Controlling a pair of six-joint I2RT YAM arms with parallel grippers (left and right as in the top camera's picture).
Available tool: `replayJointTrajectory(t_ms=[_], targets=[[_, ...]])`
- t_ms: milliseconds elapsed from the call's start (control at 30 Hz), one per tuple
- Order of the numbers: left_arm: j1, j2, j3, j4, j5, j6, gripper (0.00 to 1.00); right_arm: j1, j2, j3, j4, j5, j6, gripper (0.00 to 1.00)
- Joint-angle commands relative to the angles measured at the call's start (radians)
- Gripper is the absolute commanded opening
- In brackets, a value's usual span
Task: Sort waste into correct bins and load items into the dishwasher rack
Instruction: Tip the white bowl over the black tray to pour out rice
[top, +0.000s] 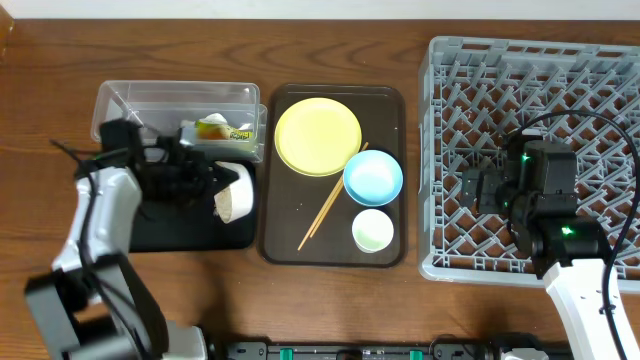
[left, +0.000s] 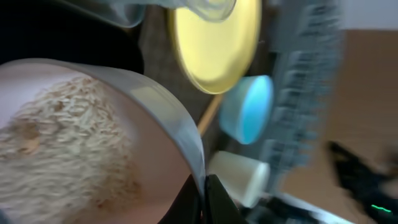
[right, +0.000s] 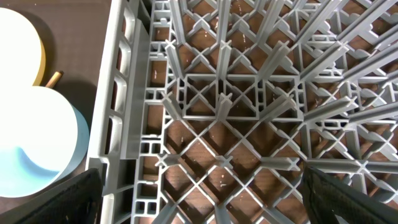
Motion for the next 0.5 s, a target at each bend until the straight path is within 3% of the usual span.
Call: replayJointTrajectory(t_ms=[0,100,267,467], targets=[[0.072,0.074,-0.006,-0.002,0.346,0.095,0.06,0.009,-0.004,0.021,-0.002,0.007,0.002,0.99],[0.12,0.135,-0.006,-0.004,0.445,0.096,0.06,0.009,-0.004,0.021,-0.004,0.007,0.002,0.99],[0.164,0.168,-0.006,-0.038,0.484,0.087,0.06,0.009,-0.004,0.021,-0.004,0.007,0.002,0.99],[0.205,0.168,-0.006,-0.079,0.512,-0.031,0.06,0.009,-0.004,0.021,-0.004,0.007,0.002,0.99]])
